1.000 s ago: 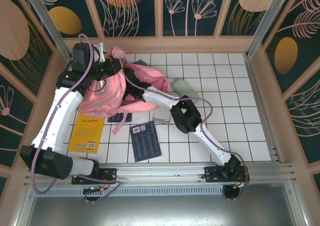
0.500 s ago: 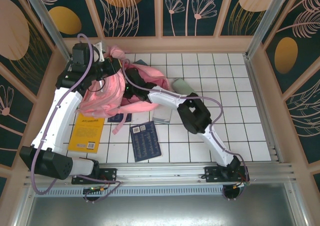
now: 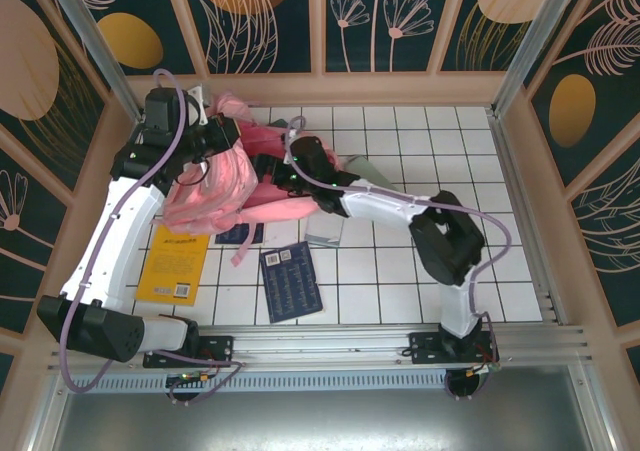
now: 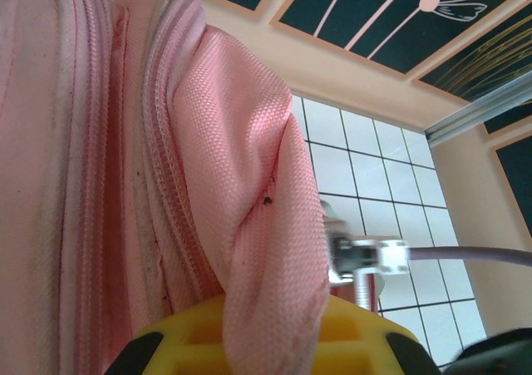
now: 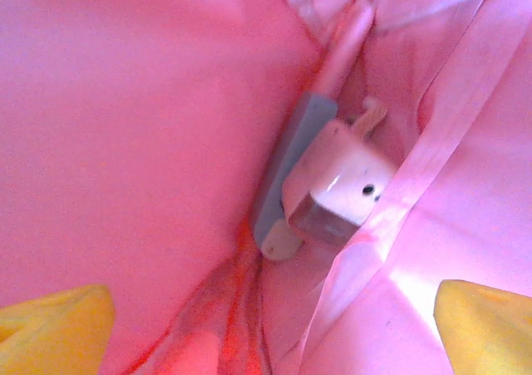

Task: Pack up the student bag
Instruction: Place the personal item in the student bag, then adjust the pencil case at the top-center of the table.

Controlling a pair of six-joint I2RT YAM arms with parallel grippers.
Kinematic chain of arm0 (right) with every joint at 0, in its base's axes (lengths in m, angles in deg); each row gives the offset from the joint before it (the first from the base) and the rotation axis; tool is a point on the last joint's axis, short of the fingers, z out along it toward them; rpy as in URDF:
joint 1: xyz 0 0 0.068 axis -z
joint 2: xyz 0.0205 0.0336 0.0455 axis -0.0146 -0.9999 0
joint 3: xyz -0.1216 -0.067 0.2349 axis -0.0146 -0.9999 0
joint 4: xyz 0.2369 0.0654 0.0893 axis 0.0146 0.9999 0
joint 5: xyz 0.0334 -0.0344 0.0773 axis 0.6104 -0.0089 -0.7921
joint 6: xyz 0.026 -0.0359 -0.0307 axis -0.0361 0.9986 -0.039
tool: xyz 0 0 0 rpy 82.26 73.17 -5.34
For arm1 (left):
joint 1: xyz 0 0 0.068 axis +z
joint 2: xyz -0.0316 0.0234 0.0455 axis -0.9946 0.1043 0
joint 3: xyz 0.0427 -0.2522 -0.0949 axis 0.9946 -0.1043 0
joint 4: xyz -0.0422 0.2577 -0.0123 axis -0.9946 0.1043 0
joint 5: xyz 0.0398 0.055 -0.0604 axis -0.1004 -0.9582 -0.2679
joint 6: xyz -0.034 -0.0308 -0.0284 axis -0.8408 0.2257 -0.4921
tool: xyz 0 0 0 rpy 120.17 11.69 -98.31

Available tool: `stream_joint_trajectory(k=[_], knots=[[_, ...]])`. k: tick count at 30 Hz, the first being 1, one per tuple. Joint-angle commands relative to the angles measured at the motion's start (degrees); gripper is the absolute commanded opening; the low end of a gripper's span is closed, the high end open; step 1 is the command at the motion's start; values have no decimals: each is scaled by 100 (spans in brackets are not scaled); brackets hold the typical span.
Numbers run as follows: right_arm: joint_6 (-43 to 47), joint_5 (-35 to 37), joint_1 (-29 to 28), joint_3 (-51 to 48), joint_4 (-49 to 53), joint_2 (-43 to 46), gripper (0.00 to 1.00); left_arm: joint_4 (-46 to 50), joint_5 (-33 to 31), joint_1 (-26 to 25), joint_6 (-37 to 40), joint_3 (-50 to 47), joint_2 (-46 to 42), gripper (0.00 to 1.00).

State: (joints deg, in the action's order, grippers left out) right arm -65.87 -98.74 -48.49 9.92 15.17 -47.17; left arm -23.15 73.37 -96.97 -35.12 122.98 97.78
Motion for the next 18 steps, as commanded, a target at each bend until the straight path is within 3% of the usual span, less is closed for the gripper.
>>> stream_joint_trajectory(k=[1,5,10,18], knots=[[172,181,196,-503,-690,959,99,-691,-325,53,95,393,-358,0],[390,143,495,-1038,-535,1591,97,-655,-517,81,96,422,-363,0],[629,-944,980,-1523,-1106,2215,94,-743,-650,199,-94,555,-242,0],[1397,-261,1281,-1292,58,2903,93,-769,-840,579,-324,1799,468,0]])
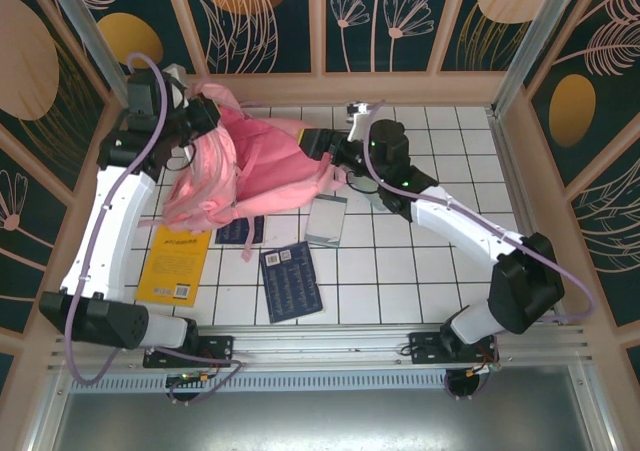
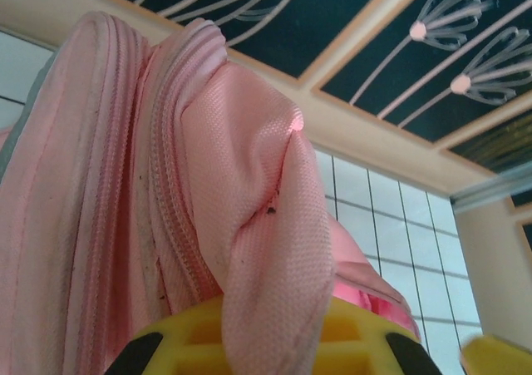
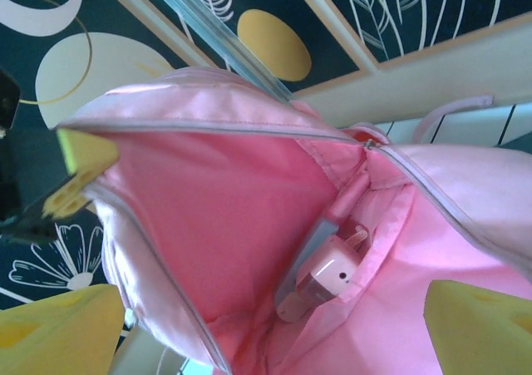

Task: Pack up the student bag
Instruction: Adjust the pencil case at the top-center of the table.

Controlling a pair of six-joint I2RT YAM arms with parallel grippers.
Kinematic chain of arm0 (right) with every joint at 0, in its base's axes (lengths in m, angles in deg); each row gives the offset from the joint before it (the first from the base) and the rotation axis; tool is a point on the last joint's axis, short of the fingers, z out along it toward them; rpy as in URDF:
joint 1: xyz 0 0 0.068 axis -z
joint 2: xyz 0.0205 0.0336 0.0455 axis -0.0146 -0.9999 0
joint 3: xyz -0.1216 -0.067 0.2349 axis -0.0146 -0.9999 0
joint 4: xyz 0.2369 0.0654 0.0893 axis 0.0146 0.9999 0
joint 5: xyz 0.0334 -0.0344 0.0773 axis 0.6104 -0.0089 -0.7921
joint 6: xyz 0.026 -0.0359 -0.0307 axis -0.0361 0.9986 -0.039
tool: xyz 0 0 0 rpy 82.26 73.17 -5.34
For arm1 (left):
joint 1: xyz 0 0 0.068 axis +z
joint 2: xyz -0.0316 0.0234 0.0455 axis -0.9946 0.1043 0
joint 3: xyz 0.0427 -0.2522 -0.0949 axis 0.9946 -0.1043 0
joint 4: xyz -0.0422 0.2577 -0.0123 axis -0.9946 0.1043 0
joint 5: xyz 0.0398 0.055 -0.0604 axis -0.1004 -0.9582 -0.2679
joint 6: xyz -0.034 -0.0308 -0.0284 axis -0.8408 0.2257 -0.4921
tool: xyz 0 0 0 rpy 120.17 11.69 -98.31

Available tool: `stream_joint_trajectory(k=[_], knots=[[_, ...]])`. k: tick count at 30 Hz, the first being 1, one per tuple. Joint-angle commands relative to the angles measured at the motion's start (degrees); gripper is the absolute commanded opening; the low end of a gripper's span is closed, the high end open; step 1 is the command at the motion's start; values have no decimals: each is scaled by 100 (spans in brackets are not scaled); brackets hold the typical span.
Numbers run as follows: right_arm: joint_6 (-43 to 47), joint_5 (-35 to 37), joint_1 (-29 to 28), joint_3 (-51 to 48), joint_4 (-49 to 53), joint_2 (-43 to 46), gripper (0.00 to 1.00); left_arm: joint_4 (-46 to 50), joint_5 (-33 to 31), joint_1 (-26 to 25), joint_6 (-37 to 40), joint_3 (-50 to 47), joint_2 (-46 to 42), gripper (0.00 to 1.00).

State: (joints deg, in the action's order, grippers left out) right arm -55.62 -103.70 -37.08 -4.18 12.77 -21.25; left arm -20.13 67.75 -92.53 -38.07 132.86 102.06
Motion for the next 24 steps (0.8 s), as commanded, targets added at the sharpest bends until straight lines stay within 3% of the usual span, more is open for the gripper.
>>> stream_joint_trajectory(k=[1,5,13,19,24], knots=[[335,341,214,56,360,342,93,-1020,-343,191,-12,1009,147,0],[244,465,460,-142,631,423,92,-929,-278,464,-32,1449,449,0],[889,1321,956,144,2092,64,93,-1017,-122,666,-115,1587,730,0],[1069,1403,1320,677,2947,-823,92,-1100,179,684,-256,1676,960,0],[1672,2458,1338,1662,4167,-1904,99,-1206,432,684,-330,1539,964,0]])
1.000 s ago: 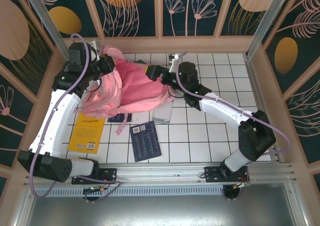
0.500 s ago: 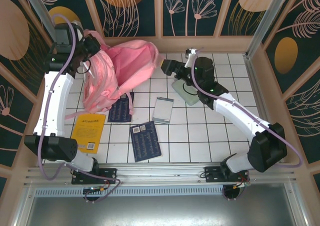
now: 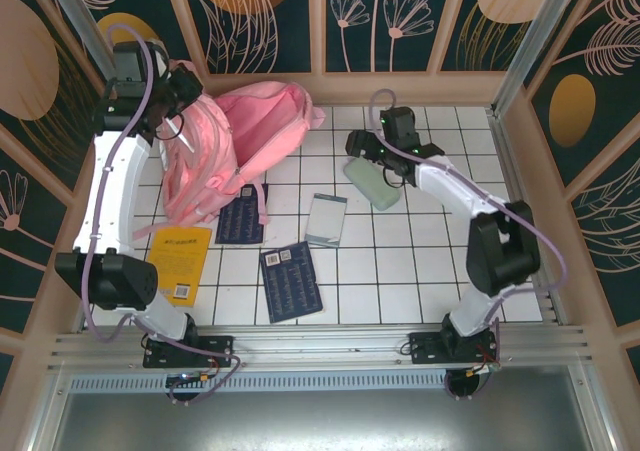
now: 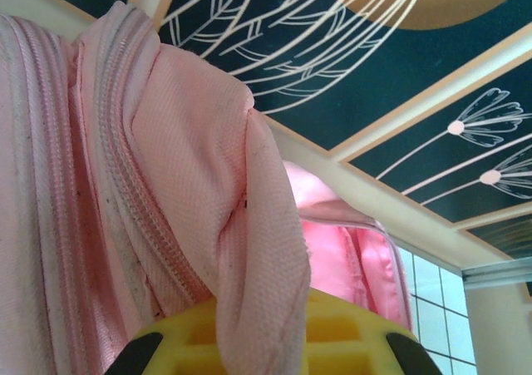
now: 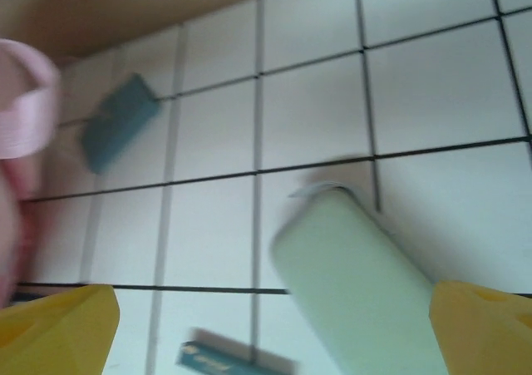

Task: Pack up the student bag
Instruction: Adjust the pencil case at the top-center of the table.

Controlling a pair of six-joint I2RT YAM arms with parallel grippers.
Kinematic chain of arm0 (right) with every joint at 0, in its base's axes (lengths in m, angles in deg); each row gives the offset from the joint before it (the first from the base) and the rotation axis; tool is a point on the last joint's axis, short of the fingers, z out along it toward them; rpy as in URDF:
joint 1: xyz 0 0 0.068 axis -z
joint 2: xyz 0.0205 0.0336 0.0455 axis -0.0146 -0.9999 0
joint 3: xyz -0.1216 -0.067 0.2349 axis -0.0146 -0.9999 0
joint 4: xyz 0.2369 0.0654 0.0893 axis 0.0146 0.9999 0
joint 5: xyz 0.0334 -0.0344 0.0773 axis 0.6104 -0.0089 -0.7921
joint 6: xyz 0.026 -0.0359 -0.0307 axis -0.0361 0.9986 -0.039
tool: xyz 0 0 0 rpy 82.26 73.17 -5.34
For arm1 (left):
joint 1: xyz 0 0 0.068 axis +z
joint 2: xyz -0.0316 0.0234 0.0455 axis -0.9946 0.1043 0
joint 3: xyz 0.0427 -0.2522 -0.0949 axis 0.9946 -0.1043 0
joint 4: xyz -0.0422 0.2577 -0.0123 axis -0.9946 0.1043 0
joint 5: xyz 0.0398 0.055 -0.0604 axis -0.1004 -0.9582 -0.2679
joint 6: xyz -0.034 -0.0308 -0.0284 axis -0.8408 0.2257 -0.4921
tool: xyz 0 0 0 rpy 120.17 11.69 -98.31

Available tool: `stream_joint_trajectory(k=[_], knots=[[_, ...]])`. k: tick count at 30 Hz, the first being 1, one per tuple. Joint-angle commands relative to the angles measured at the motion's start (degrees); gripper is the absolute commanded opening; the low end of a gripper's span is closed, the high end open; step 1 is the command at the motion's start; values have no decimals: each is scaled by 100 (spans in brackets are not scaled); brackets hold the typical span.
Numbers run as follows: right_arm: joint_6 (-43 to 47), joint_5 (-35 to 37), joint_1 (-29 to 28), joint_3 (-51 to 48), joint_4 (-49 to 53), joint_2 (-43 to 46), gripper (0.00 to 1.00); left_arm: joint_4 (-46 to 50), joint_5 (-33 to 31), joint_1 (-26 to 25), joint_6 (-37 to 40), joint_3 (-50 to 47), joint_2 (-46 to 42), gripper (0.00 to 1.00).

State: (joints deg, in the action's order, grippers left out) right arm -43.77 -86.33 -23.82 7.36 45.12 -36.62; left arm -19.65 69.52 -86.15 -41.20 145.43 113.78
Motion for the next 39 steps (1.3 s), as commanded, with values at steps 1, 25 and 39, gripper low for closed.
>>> stream_joint_trajectory(k=[1,25,39], knots=[[652,858,13,631,1094,-538,99,-1273,304,46,-42,254,-217,0],[-295,-1983,824,-1539,-617,119,99,-1600,905,46,-145,-313,-524,0],[-245,254,199,-1059,615,69,99,-1742,1128,46,-259,-461,-596,0]])
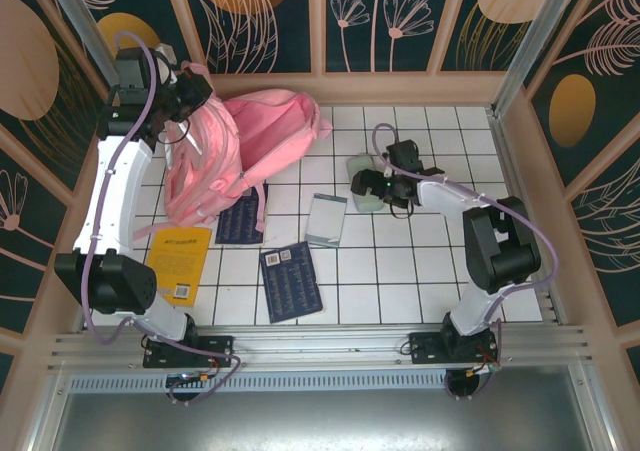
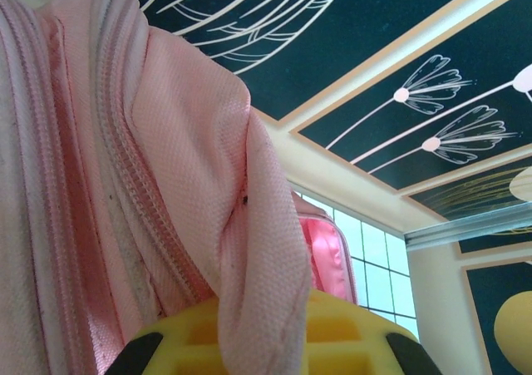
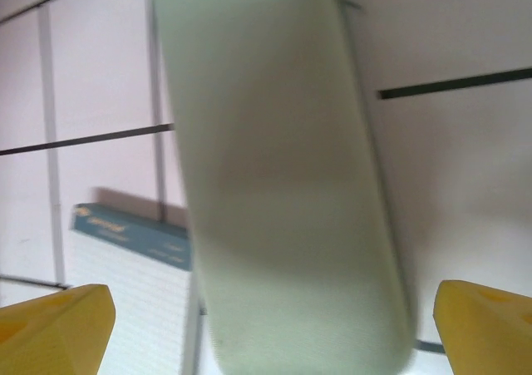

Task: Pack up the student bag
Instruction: Adjust the pencil case at the top-center of the table, then pick up the pencil case from the top-center of the table.

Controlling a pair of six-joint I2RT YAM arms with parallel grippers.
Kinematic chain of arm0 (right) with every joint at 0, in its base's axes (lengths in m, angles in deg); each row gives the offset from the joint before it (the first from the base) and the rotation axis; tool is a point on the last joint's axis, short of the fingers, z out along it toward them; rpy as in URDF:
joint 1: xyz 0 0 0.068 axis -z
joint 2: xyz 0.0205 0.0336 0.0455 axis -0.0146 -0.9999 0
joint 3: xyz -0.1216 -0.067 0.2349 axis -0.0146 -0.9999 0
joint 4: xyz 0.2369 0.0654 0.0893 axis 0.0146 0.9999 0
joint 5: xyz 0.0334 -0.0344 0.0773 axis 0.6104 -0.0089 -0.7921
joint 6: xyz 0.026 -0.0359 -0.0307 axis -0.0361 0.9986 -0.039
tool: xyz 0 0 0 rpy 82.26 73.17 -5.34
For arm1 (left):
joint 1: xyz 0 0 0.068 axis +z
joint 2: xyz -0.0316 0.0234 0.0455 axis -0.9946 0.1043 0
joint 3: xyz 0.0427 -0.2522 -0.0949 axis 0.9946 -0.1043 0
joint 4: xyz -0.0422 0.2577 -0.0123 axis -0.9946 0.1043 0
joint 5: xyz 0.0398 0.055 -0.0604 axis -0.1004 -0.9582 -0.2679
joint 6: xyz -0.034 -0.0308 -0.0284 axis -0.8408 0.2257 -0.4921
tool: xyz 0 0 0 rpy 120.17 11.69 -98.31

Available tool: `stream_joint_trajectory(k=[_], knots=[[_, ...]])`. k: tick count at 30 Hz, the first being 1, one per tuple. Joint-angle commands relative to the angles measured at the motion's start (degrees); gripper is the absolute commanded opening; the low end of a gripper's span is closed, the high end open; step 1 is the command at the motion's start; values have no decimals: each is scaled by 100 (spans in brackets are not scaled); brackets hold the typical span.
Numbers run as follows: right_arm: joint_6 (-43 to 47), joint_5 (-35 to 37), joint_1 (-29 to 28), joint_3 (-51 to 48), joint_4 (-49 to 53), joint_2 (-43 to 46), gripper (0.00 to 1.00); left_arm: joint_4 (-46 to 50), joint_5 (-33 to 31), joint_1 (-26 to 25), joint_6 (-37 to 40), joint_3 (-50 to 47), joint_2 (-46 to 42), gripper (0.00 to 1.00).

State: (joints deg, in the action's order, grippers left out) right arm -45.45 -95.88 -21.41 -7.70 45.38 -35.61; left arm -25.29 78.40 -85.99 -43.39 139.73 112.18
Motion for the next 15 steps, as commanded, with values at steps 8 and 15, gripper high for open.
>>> stream_joint_trajectory(k=[8,15], knots=[[627,1686,-538,2000,1720,-941,99,-1197,268,31,-38,83,-463,0],[1395,1934,-541,2572,2246,-1513,99,-1241,356,31,-75,23,-489,0]])
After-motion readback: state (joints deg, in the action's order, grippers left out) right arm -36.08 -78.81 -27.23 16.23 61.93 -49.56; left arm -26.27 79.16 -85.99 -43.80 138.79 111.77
